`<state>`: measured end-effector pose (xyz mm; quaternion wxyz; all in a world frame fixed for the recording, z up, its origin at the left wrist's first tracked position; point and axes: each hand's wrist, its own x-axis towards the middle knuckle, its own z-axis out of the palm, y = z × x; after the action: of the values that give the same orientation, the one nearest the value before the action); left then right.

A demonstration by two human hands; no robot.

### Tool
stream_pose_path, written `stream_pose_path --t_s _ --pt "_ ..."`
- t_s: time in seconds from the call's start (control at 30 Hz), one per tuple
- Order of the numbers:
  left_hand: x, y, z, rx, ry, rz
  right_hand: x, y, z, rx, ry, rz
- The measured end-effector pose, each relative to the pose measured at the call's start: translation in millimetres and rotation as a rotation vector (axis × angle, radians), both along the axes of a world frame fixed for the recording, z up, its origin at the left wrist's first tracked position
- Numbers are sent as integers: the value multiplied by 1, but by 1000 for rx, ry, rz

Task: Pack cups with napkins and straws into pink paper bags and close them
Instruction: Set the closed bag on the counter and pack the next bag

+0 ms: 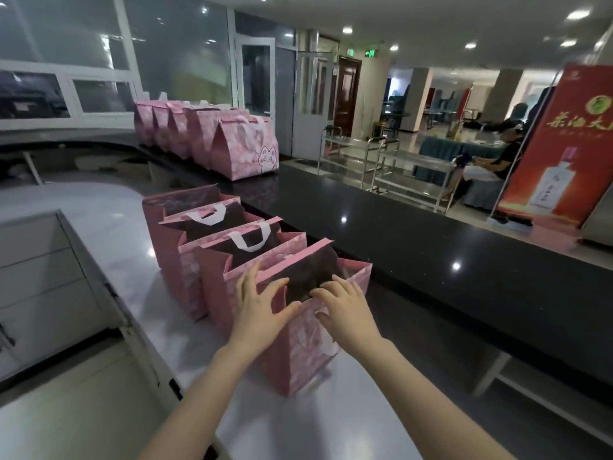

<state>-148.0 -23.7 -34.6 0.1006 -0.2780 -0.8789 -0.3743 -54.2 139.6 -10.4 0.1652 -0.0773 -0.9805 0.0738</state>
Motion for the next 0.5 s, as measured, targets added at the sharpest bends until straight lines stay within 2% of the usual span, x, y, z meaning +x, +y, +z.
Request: stream_pose_path --t_s 0.13,0.27,0.37,0.5 --pt "0 6 -6 12 -61 -26 15 12 -2 24 84 -28" --pt "19 18 -7 -17 24 -3 52 26 -5 -10 87 -77" --pt "46 31 -2 0 28 -13 94 37 -6 -10 112 -109" --pt "106 52 1 38 -55 -129 170 51 -6 -9 144 -157"
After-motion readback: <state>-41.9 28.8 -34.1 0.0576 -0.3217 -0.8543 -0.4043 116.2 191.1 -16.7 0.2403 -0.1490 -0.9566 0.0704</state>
